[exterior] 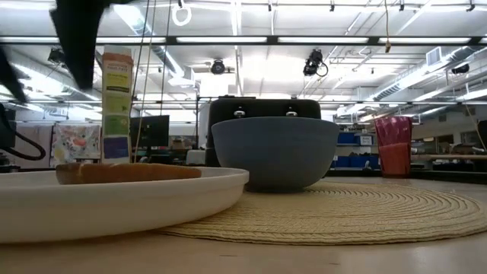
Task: Arrange a breakfast setting
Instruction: Put the toast bread on the white plate
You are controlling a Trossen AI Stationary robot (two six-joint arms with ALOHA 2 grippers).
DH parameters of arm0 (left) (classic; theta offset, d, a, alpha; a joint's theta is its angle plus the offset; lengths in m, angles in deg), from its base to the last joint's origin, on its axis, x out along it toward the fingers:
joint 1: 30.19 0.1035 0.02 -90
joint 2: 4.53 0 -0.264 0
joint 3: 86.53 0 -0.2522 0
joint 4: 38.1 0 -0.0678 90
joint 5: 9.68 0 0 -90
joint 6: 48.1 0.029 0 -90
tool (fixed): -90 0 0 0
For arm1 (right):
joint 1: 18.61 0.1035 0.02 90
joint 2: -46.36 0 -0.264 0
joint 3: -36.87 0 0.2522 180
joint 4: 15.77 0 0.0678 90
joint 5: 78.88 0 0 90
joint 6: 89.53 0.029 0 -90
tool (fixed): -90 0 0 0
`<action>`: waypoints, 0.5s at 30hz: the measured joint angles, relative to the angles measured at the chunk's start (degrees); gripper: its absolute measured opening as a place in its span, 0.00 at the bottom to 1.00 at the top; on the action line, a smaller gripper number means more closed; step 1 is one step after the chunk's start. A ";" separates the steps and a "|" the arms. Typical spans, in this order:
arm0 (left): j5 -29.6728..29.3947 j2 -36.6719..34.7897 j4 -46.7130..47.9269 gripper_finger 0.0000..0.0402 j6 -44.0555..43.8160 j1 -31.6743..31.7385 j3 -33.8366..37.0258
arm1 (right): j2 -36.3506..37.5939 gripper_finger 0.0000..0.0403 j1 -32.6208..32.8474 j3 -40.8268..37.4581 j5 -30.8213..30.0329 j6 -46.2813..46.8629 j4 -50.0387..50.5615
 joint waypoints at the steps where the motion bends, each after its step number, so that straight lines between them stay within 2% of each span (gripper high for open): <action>1: -0.04 -1.43 -2.21 0.46 -2.00 0.65 0.00 | -0.12 0.79 0.12 0.00 -0.18 0.67 1.56; 6: -1.97 -3.98 -14.81 0.45 -13.94 6.38 -0.07 | -1.01 0.79 1.21 -1.15 -1.17 2.33 4.04; 10: -2.06 -1.80 -19.85 0.45 -14.65 8.53 -0.09 | -1.09 0.79 1.96 -2.05 -1.17 3.63 4.55; 15: -1.33 0.07 -20.53 0.45 -14.62 8.84 0.02 | -1.07 0.79 3.58 -2.12 -1.17 5.14 4.88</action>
